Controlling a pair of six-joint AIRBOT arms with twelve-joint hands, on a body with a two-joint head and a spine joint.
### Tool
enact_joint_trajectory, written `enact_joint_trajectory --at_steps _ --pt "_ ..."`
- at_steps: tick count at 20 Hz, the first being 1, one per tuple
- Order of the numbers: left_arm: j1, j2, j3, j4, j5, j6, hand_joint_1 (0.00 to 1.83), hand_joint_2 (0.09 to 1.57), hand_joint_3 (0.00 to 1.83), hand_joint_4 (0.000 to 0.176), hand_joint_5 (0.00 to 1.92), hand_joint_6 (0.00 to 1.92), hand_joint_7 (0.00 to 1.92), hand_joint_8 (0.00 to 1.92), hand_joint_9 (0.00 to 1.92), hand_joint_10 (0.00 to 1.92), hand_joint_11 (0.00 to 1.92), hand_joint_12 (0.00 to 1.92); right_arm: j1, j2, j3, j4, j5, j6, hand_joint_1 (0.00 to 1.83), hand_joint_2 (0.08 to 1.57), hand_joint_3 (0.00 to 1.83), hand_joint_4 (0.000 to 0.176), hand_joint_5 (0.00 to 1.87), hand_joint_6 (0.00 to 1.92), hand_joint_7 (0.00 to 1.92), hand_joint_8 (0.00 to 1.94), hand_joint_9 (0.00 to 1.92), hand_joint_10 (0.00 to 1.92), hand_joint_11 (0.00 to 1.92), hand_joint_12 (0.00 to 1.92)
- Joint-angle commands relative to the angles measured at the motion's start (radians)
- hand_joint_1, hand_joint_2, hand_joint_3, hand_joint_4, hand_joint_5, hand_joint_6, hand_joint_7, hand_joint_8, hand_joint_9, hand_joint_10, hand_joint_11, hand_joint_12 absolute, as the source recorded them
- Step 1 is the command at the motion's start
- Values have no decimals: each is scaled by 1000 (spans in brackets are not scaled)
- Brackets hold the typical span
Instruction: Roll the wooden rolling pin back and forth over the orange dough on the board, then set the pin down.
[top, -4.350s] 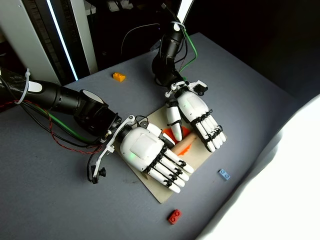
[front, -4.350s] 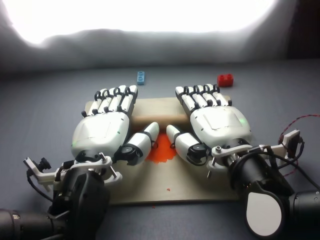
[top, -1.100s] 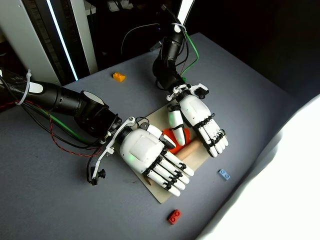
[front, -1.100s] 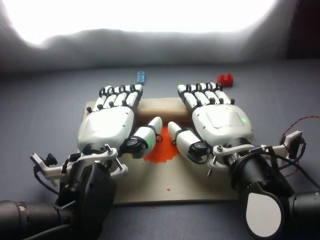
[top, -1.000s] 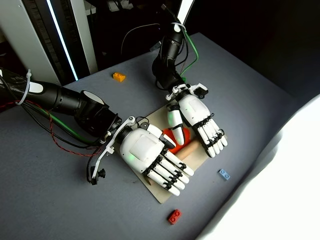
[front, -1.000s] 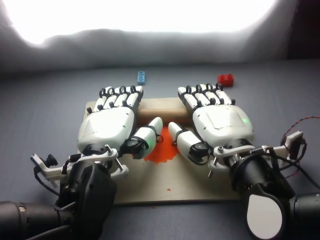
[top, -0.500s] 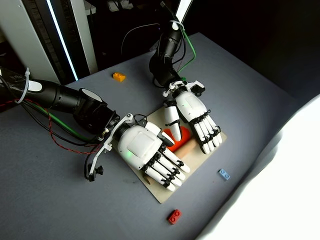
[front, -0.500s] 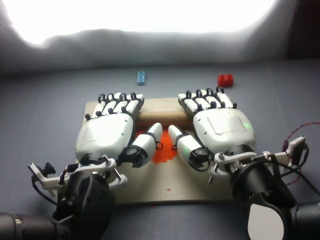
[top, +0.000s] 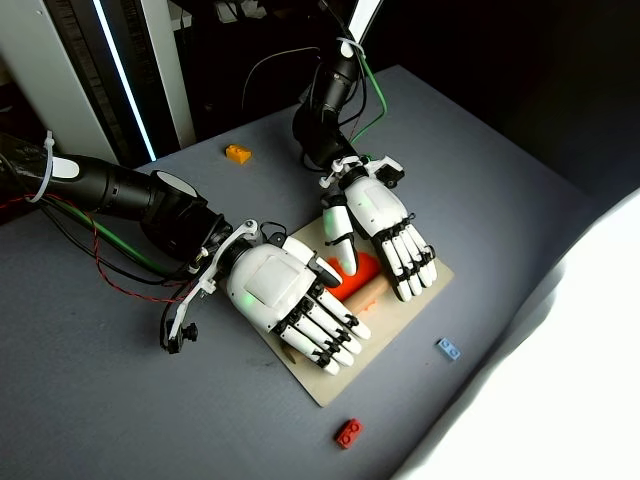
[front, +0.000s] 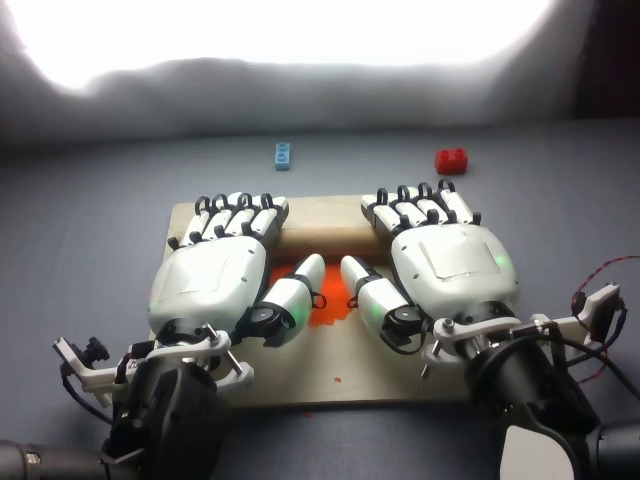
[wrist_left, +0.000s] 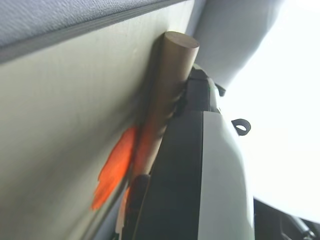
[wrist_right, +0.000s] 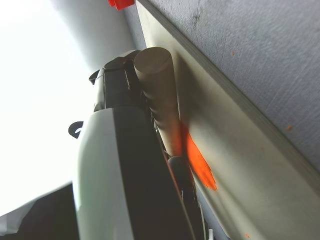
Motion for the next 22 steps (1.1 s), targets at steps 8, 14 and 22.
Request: enact_joint_trajectory --at_steps 8,14,22 --pt "46 6 -38 17 -88 -13 0 1487 0 0 262 5 254 4 199 6 0 332 -16 6 -19 -21 -116 -11 0 1459 0 0 281 8 317 1 272 3 0 777" --pt "70 10 -51 43 -121 -22 0 1491 1 0 292 8 269 2 201 6 0 335 -26 8 -37 -21 -129 -20 0 1462 0 0 296 12 322 5 276 8 0 823" --pt "87 9 -77 51 -136 16 0 1491 0 0 276 3 256 3 195 4 0 322 -35 9 -65 -21 -152 -32 0 1460 0 0 278 0 294 0 251 1 0 739"
